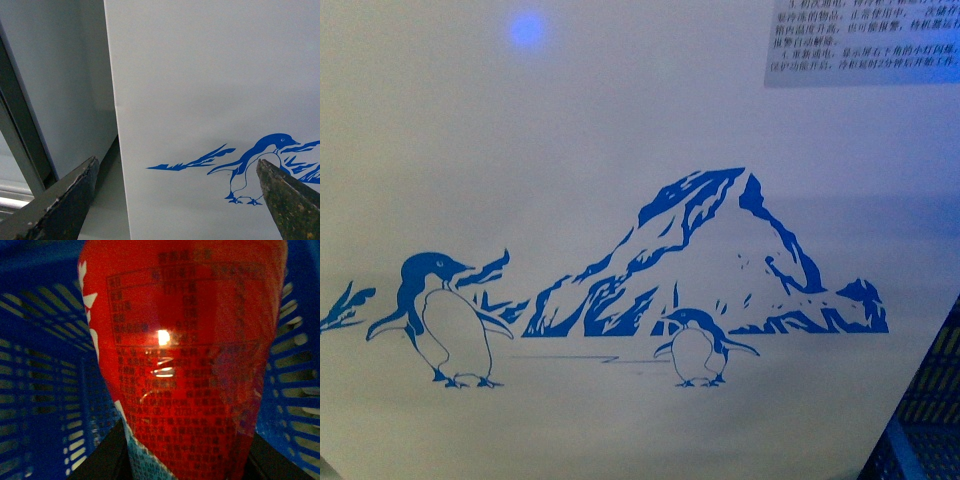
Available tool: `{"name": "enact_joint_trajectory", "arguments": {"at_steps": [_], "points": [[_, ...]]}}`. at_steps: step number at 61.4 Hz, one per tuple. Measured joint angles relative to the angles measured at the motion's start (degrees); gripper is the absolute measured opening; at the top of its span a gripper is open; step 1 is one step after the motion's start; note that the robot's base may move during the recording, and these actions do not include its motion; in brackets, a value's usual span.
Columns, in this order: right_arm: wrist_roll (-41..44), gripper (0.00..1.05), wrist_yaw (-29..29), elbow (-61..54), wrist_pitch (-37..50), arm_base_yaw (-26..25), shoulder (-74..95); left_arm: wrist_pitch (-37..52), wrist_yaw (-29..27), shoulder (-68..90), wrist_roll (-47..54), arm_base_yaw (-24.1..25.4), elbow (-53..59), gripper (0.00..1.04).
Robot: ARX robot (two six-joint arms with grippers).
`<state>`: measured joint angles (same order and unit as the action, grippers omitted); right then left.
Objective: Put drink in fridge
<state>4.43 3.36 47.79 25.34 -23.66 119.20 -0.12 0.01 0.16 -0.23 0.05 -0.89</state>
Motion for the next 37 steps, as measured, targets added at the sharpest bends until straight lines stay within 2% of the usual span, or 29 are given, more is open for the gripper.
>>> {"name": "enact_joint_trajectory", "arguments": {"at_steps": [19,30,37], "points": [[-4.5,0.38,1.1,-8.6,-7.6,1.7,-35.2,0.0,0.0,0.0,0.0,0.0,0.0,0.97],[-6.9,0.38,-1.6,-12.5,-13.6,4.5,-52.1,0.0,0.0,0.0,0.0,0.0,0.0,0.97],[-8.1,0.38,-5.6,-15.1,-19.4,7.9,-65.5,0.0,0.0,0.0,0.0,0.0,0.0,0.97]]}}
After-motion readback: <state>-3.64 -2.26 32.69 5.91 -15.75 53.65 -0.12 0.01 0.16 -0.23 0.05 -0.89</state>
